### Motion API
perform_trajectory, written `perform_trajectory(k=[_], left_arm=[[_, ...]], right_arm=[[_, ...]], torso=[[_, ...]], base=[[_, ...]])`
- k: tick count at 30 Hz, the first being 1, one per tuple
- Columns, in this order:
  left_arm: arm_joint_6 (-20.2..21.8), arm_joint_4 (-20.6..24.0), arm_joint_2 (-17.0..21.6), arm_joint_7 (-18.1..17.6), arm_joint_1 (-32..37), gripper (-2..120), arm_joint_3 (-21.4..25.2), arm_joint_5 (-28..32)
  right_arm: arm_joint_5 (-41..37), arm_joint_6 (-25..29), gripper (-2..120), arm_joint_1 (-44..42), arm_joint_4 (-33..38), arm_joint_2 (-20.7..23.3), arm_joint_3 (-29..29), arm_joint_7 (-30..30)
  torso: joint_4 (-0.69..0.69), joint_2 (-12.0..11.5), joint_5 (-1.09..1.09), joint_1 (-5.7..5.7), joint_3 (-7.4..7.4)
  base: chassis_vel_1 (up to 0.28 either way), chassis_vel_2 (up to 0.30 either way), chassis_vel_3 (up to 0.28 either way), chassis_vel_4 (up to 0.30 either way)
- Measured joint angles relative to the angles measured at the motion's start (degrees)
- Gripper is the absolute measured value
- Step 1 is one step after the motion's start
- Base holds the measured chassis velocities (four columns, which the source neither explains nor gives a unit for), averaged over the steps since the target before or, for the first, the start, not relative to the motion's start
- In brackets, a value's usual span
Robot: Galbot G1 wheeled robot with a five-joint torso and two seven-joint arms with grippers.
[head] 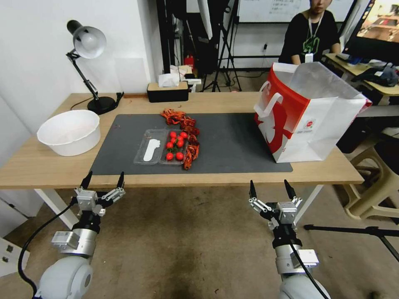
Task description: Pick up the trash from the table and place it into the takeout bag.
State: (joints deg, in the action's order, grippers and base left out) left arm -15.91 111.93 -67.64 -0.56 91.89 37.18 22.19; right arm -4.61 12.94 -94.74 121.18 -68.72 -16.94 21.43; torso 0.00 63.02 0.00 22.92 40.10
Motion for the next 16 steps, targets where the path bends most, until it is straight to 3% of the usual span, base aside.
perform_trajectory(k=[16], left_arm=[[-0.1, -0.2, 0.2, 0.0, 0.0, 100, 0.2, -0.1]], right_arm=[[0.1, 0.1, 100, 0.4, -0.6, -0.1, 0.2, 0.3]], torso=[[0.0, 0.0, 0.0, 0.0, 0.0]], base=[[0.0, 0.0, 0.0, 0.0]])
